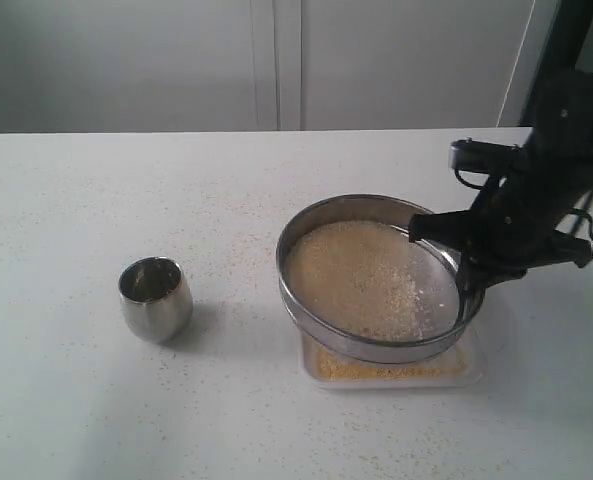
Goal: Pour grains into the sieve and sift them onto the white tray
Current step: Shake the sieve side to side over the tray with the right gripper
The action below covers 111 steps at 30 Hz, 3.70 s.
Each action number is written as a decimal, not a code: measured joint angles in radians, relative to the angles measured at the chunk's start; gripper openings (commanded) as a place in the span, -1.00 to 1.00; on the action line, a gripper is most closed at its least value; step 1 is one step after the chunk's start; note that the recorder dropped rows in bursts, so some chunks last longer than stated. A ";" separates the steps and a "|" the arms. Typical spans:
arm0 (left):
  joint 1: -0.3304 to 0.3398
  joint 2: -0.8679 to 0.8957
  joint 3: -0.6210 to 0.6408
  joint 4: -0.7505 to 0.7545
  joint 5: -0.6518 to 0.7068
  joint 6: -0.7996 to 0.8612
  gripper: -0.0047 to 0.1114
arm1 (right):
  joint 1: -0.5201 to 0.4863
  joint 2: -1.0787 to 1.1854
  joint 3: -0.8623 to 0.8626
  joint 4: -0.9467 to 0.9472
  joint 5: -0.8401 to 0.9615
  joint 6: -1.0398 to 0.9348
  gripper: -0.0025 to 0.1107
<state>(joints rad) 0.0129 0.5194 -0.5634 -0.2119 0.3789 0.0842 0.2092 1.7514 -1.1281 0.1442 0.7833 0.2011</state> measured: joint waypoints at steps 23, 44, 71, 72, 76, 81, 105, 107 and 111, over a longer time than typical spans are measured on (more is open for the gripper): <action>0.000 0.000 0.000 0.000 0.000 0.000 -0.92 | -0.034 0.082 -0.070 -0.079 0.055 0.048 -0.96; 0.000 0.000 0.000 0.000 0.000 0.000 -0.92 | -0.015 0.089 -0.128 -0.084 0.114 0.015 -0.96; 0.000 0.000 0.000 0.000 0.000 0.000 -0.92 | -0.029 -0.003 0.071 0.082 -0.114 -0.120 -0.96; 0.000 0.000 0.000 0.000 0.000 0.000 -0.92 | -0.040 0.051 -0.006 0.113 -0.152 -0.100 -0.96; 0.000 0.000 0.000 0.000 0.000 0.000 -0.92 | -0.039 0.049 -0.041 -0.050 0.041 -0.018 -0.96; 0.000 0.000 0.000 0.000 0.000 0.000 -0.92 | -0.031 0.138 -0.139 -0.034 -0.031 0.054 -0.96; 0.000 0.000 0.000 0.000 0.000 0.000 -0.92 | -0.031 0.076 -0.037 -0.026 -0.040 -0.003 -0.96; 0.000 0.000 0.000 0.000 0.000 0.000 -0.92 | -0.031 0.062 -0.026 -0.026 -0.045 -0.007 -0.96; 0.000 0.000 0.000 0.000 0.000 0.000 -0.92 | -0.031 0.036 -0.014 -0.026 -0.049 -0.010 -0.96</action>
<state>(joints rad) 0.0129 0.5194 -0.5634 -0.2119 0.3789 0.0842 0.1783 1.7876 -1.1420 0.1179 0.7343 0.1909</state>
